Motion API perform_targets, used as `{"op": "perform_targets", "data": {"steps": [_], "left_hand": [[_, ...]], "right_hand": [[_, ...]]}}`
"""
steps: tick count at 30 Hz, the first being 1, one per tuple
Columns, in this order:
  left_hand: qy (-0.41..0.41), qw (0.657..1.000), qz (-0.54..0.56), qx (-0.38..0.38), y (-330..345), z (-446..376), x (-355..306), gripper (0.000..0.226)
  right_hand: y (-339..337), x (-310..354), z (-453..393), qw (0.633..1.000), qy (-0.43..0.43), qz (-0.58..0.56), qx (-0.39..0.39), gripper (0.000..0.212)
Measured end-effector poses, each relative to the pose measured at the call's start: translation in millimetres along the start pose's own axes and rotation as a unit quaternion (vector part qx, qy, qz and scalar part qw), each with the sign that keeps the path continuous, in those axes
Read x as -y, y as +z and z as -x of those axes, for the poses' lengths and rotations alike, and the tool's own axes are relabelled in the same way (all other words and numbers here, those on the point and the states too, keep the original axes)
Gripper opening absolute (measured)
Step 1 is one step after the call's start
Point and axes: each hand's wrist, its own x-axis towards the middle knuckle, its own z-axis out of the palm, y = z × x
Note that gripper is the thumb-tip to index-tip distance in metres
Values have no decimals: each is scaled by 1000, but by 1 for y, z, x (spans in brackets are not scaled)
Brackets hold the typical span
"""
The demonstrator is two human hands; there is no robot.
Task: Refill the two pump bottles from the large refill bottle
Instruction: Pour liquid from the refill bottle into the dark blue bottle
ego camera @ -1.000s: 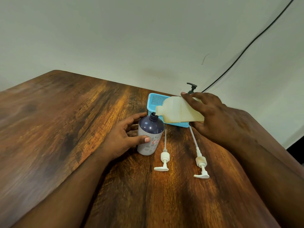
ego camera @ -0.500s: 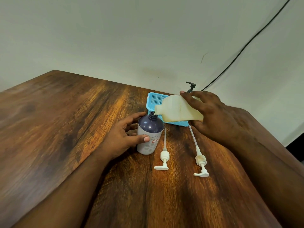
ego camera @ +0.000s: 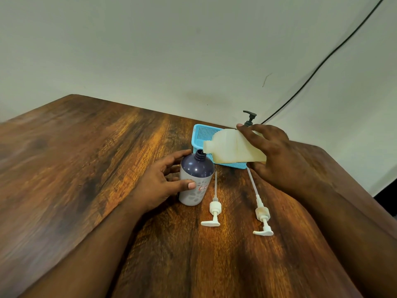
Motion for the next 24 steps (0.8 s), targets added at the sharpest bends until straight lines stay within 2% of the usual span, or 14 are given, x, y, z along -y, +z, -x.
{"op": "perform_targets", "data": {"steps": [24], "left_hand": [[8, 1000, 18, 5, -1, -3, 9, 78]], "right_hand": [[5, -9, -2, 999, -23, 5, -26, 88]]}}
